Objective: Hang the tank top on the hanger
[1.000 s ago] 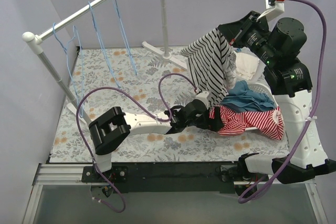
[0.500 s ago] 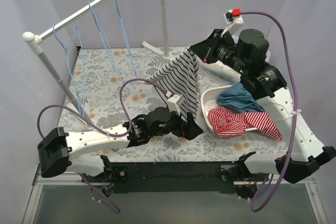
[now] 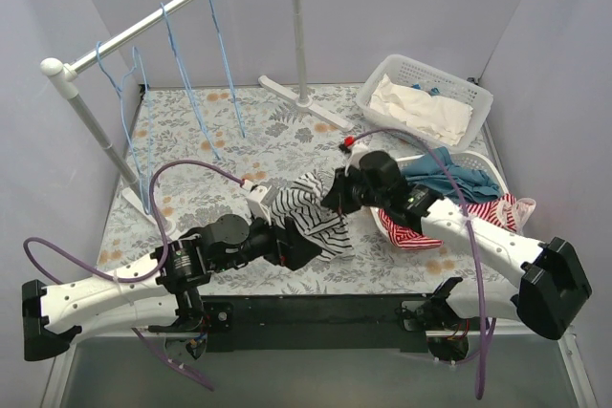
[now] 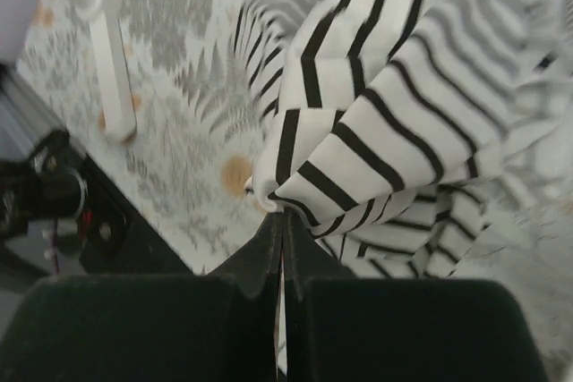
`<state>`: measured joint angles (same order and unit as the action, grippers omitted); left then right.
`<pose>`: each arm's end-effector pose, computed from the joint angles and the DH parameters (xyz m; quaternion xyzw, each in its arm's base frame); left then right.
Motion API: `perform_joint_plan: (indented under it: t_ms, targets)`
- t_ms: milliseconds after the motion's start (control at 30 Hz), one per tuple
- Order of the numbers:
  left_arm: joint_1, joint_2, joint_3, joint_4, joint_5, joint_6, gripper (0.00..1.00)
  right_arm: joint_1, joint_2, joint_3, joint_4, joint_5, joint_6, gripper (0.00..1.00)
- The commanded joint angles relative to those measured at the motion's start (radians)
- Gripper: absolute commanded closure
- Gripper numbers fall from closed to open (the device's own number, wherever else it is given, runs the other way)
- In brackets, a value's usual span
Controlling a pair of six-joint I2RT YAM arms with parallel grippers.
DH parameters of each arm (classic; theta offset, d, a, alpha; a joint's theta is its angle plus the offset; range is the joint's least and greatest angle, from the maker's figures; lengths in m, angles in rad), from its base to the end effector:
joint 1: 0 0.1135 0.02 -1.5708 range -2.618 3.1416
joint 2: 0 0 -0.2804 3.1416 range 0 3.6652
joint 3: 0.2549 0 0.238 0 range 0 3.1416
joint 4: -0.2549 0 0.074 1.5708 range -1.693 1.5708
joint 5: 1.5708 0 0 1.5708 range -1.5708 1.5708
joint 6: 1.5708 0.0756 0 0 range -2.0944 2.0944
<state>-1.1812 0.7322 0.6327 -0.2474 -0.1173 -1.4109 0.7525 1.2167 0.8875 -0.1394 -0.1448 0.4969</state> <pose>0.0791 -0.1694 0.2871 -0.1271 0.8079 -0.5390 0.2018 0.2063 0.2081 0.2916 -0.1459 0.8380 0.3554 0.3876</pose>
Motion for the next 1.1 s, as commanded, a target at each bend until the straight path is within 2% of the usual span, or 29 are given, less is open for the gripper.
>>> perform_joint_plan:
  t_ms: [0, 67, 100, 167, 300, 400, 433, 533, 733, 800, 867, 900, 933, 1000, 1067]
  targets:
    - [-0.005, 0.009, 0.044, -0.118, -0.109, -0.025, 0.02, 0.204, -0.036, -0.149, 0.204, 0.04, 0.035, 0.99]
    - [-0.003, 0.006, 0.053, -0.16, -0.21, -0.068, 0.02, 0.313, -0.037, -0.224, 0.253, 0.069, 0.066, 0.99]
    - [-0.003, 0.006, 0.059, -0.179, -0.241, -0.092, 0.02, 0.339, -0.037, -0.31, 0.306, 0.076, 0.095, 0.99]
    - [-0.003, 0.009, 0.064, -0.21, -0.292, -0.137, 0.03, 0.407, -0.033, -0.378, 0.36, 0.065, 0.112, 0.99]
    - [-0.003, 0.082, 0.074, -0.299, -0.438, -0.249, 0.04, 0.479, -0.017, -0.403, 0.319, 0.076, 0.062, 0.99]
    - [-0.003, 0.145, 0.093, -0.355, -0.484, -0.327, 0.07, 0.479, -0.063, -0.377, 0.23, 0.114, 0.006, 0.74]
    - [-0.003, 0.191, 0.097, -0.362, -0.499, -0.341, 0.08, 0.479, -0.08, -0.358, 0.212, 0.125, -0.007, 0.59]
    - [-0.003, 0.258, 0.091, -0.334, -0.51, -0.368, 0.11, 0.479, -0.158, -0.319, 0.106, 0.194, -0.046, 0.44]
    - [0.002, 0.345, 0.094, -0.19, -0.515, -0.333, 0.15, 0.478, -0.298, -0.248, -0.077, 0.467, 0.002, 0.38]
    - [0.006, 0.384, 0.11, -0.167, -0.518, -0.321, 0.15, 0.458, -0.304, -0.204, -0.12, 0.545, 0.002, 0.37]
    - [0.015, 0.418, 0.113, -0.15, -0.518, -0.307, 0.16, 0.375, -0.263, -0.162, -0.135, 0.542, -0.017, 0.37]
    - [0.021, 0.43, 0.111, -0.138, -0.512, -0.303, 0.17, 0.329, -0.24, -0.121, -0.137, 0.462, -0.027, 0.37]
    - [0.028, 0.44, 0.107, -0.127, -0.507, -0.295, 0.17, 0.227, -0.214, -0.096, -0.135, 0.411, -0.047, 0.37]
    - [0.044, 0.473, 0.102, -0.107, -0.501, -0.292, 0.19, 0.147, -0.123, -0.032, -0.131, 0.305, -0.07, 0.37]
    - [0.064, 0.492, 0.09, -0.07, -0.489, -0.286, 0.21, 0.087, -0.027, 0.014, -0.124, 0.294, -0.107, 0.36]
